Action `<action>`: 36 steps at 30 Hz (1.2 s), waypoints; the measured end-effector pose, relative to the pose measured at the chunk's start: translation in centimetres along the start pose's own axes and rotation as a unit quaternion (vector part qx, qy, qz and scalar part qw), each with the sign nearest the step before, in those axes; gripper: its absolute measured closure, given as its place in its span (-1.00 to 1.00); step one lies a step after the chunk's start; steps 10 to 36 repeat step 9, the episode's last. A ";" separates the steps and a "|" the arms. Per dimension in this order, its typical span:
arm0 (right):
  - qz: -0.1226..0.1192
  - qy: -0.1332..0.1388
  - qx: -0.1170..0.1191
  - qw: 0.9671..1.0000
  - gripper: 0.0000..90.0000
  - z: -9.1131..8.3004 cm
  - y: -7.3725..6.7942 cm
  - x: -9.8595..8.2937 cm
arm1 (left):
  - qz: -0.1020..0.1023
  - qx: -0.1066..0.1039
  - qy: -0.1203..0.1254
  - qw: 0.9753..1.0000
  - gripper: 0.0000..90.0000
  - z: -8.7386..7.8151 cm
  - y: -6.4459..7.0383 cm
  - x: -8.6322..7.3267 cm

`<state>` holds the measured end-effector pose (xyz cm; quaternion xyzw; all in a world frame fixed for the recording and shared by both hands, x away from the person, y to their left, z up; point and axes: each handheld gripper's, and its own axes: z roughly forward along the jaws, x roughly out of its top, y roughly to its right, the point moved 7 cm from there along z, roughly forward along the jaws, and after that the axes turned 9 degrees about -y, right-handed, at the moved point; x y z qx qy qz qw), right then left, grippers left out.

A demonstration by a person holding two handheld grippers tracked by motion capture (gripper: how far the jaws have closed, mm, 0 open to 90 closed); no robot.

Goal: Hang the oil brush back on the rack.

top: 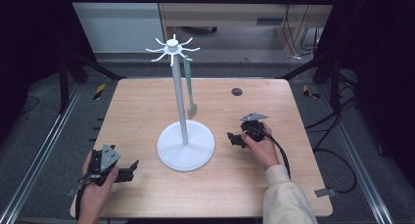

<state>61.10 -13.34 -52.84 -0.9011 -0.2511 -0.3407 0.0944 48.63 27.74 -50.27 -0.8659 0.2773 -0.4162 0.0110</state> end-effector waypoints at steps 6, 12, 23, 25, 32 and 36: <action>-0.004 -0.009 -0.001 1.000 -0.74 0.4 -0.4 -0.1 | 0.003 -0.001 -0.001 1.000 -0.94 0.0 0.1 0.0; -0.004 -0.012 0.001 1.000 -0.75 0.4 -0.4 -0.2 | 0.004 0.000 -0.002 1.000 -0.94 0.1 0.1 0.0; -0.004 -0.012 0.001 1.000 -0.75 0.4 -0.4 -0.2 | 0.004 0.000 -0.002 1.000 -0.94 0.1 0.1 0.0; -0.004 -0.012 0.001 1.000 -0.75 0.4 -0.4 -0.2 | 0.004 0.000 -0.002 1.000 -0.94 0.1 0.1 0.0; -0.004 -0.012 0.001 1.000 -0.75 0.4 -0.4 -0.2 | 0.004 0.000 -0.002 1.000 -0.94 0.1 0.1 0.0; -0.004 -0.012 0.001 1.000 -0.75 0.4 -0.4 -0.2 | 0.004 0.000 -0.002 1.000 -0.94 0.1 0.1 0.0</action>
